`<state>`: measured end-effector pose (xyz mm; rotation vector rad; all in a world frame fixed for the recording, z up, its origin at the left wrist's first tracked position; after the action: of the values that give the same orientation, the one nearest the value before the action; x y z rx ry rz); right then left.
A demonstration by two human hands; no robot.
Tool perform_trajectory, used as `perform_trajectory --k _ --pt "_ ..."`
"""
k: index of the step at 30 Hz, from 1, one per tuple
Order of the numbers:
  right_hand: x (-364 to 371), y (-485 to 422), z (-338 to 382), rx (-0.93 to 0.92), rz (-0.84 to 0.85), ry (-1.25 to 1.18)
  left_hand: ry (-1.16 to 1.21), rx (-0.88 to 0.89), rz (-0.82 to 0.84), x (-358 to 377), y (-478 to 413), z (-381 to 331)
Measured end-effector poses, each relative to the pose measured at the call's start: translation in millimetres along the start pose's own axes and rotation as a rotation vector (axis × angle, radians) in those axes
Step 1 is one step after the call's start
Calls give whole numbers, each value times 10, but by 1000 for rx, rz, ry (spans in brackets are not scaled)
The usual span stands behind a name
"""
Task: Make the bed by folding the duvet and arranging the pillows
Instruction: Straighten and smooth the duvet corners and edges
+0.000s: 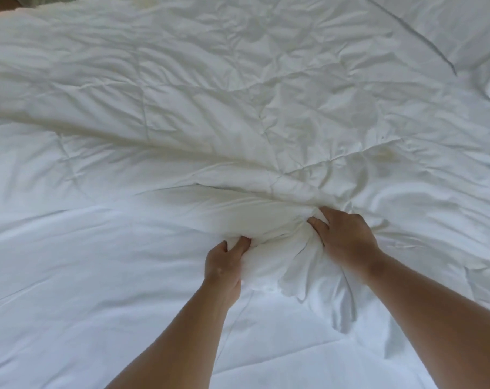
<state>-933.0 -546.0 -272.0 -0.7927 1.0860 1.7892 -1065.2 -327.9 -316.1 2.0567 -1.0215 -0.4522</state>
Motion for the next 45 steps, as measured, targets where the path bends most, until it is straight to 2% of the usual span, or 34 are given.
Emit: perform_trajectory --k 5,7,10,14,16,17,18,20,21,23,25,26,28,32,34,36,38,41,42,45 --pt "104 292 185 -151 -21 88 -59 224 -157 -552 537 -91" --pt "211 448 231 -216 2 107 -194 310 -271 -744 956 -121" --pt "431 699 209 -254 37 162 -408 447 -336 -865 1478 -118" --pt "429 991 399 -227 -51 258 -693 231 -348 -1246 1193 335" --pt "407 1288 750 -341 -125 175 -637 177 -341 -1394 1062 454" --pt "478 1484 951 -432 -79 105 -526 162 -304 -1397 1027 492" --pt "639 1674 1106 -496 40 43 -379 138 -227 -1333 1005 523" --pt "1098 1992 1206 -448 346 -5 -141 65 -96 -1206 999 615" --pt "1292 2105 1176 -424 403 54 -114 61 -87 -1192 1020 639" --pt "1516 2147 1116 -437 301 178 -128 84 -131 -1226 1062 670" --pt "1440 2104 1121 -433 97 146 -133 135 -176 -1261 1126 677" --pt "1409 2107 1135 -436 67 125 -147 172 -198 -1282 1175 675" --pt "1389 2228 1173 -483 85 121 -195 241 -252 -1375 1368 723" --pt "1499 2855 1019 -563 312 35 -406 311 -379 -1680 2039 1120" --pt "1645 3260 835 -546 414 16 -505 281 -359 -1795 2366 1470" --pt "1792 3594 668 -492 459 4 -460 173 -247 -1872 2529 1825" --pt "1808 3722 549 -415 417 -23 -198 38 -131 -1987 2496 2019" --pt "1741 3695 462 -281 394 -157 327 -137 -148 -2254 2168 2060" --pt "1731 3697 454 -242 412 -199 379 -168 -155 -2313 2055 2006" --pt "1782 3732 426 -156 449 -267 245 -216 -50 -2113 1827 1939"
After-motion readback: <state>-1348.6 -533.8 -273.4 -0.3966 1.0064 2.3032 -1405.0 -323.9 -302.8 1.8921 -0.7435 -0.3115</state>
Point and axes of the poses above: each hand's wrist, its own y-axis away from the middle knuckle, its own x-axis out of the palm, z = x × y, the point moved 8 cm from there along -y, towards the middle knuckle
